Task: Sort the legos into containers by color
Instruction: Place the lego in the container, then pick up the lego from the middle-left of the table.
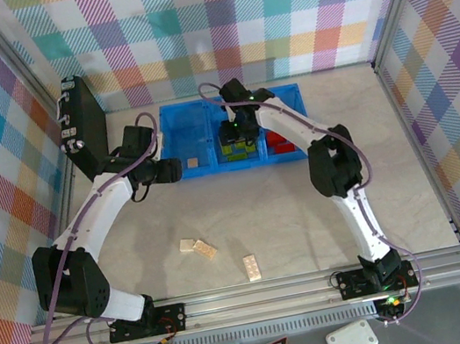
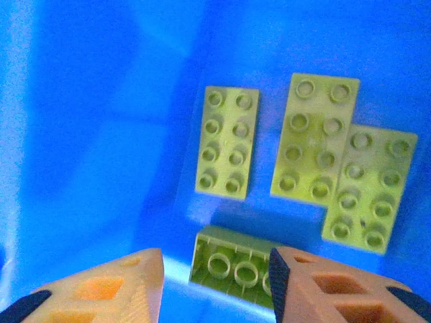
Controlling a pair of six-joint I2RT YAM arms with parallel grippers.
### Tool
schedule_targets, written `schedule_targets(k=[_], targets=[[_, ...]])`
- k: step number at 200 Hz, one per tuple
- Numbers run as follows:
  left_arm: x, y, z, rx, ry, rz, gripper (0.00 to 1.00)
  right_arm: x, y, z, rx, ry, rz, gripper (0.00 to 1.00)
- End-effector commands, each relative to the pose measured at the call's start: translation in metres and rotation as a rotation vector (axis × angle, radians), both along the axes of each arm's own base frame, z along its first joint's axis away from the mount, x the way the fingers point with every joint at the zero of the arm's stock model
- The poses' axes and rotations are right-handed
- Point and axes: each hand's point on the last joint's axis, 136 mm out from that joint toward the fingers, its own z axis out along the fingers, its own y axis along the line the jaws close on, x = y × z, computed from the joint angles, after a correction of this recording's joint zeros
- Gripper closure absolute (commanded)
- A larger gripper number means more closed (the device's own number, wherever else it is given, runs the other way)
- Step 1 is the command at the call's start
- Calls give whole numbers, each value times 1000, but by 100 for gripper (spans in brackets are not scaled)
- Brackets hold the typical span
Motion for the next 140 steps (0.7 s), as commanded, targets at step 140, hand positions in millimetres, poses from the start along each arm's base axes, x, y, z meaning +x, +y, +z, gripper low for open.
schedule_targets(k=[140], targets=[[-115,-72,-70,-72,394,-60,29,-89,-54,42,16,-42,-23,54]])
